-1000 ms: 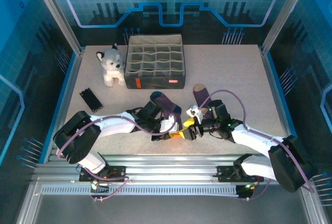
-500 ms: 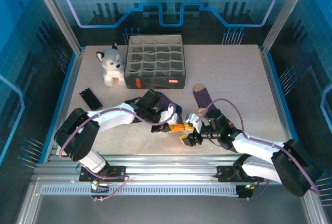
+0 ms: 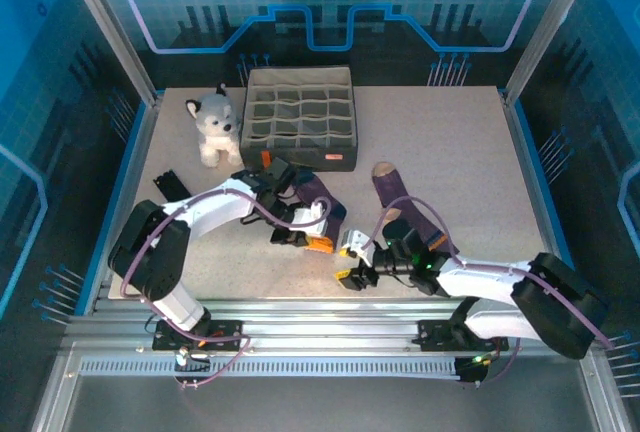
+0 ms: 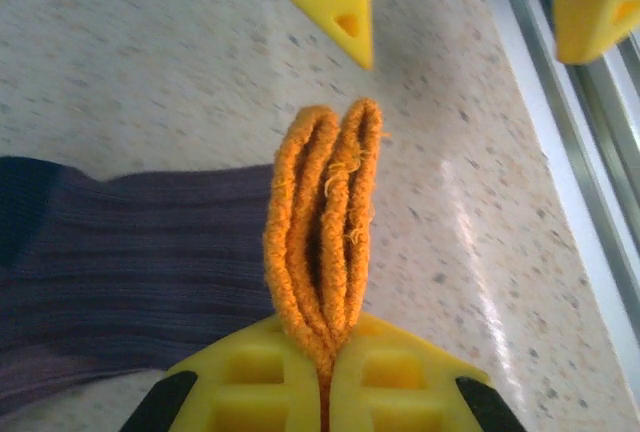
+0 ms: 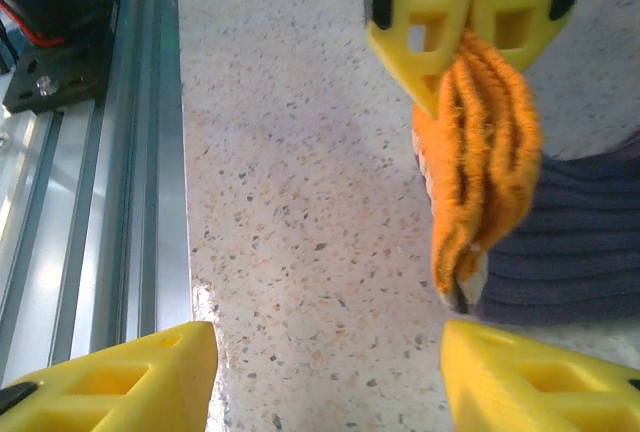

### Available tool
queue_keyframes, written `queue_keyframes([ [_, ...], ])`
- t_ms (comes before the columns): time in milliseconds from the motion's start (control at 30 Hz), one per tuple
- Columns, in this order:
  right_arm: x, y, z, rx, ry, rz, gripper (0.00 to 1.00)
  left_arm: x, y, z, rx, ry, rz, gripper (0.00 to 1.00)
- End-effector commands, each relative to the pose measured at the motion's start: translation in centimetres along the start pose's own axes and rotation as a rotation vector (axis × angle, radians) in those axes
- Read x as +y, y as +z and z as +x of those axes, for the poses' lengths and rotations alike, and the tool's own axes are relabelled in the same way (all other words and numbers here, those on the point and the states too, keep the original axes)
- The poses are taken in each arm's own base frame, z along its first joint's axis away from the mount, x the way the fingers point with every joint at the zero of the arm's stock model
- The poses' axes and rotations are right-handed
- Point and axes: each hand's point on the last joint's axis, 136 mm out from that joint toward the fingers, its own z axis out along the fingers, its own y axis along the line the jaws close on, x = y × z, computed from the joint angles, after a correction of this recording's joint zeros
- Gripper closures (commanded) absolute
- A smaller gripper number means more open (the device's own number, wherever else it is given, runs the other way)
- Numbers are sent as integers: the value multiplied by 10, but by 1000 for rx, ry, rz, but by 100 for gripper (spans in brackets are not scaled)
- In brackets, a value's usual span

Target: Roll the socks

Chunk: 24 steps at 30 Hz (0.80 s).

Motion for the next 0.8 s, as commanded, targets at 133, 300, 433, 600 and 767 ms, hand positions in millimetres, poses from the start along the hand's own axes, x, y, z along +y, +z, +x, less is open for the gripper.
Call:
queue_keyframes([
  [133,-1,27,-32,-120,-105,78,40,-32,2,16,-12,116,-18,100],
  [300,6,49,-31,-150,-106,87,42,-39,6,21,-12,96,-8,100],
  [433,8,58,-35,-187,-120,130,45,-39,4,20,-20,99,-26,100],
  [600,7,60,-39,-206,-127,158,51,-40,4,22,-14,87,-23,100],
  [767,8,57,-39,-198,-142,158,66,-41,6,25,-11,78,-26,100],
])
